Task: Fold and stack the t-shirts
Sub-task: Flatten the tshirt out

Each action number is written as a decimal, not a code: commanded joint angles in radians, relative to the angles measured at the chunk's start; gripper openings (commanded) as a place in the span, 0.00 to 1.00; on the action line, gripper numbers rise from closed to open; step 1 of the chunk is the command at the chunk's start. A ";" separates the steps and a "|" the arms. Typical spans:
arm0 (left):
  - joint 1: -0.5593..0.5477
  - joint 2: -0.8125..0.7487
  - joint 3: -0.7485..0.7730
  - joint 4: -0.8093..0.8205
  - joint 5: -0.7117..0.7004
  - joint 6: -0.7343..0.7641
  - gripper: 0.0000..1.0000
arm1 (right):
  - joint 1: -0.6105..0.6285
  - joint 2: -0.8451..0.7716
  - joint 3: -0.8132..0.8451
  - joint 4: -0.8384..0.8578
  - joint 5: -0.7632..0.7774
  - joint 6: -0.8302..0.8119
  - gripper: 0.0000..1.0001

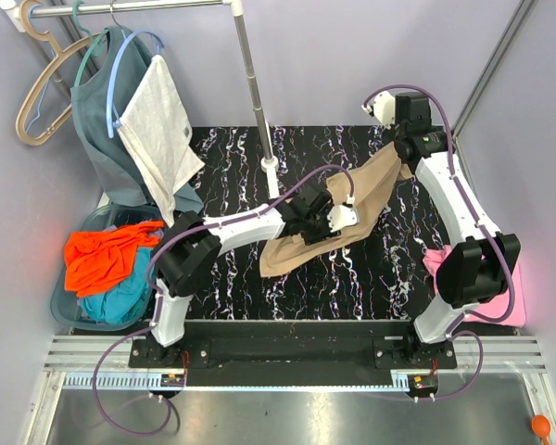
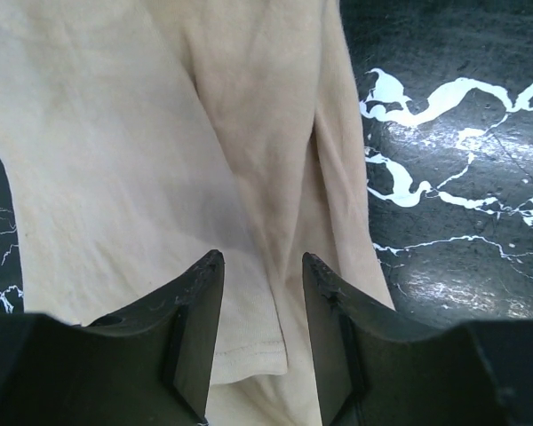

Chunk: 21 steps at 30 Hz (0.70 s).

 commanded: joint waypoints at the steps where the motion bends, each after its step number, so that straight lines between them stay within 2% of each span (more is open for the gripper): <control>1: -0.002 0.021 0.002 0.074 -0.054 -0.001 0.45 | -0.001 -0.061 0.047 0.024 0.035 -0.032 0.00; 9: -0.003 0.071 0.018 0.114 -0.114 0.005 0.40 | -0.001 -0.088 0.039 0.016 0.038 -0.042 0.00; 12: -0.002 0.073 0.018 0.116 -0.113 0.004 0.37 | -0.001 -0.099 0.024 0.016 0.039 -0.047 0.00; 21: -0.002 0.039 0.014 0.099 -0.096 0.008 0.35 | -0.001 -0.101 -0.002 0.016 0.035 -0.036 0.00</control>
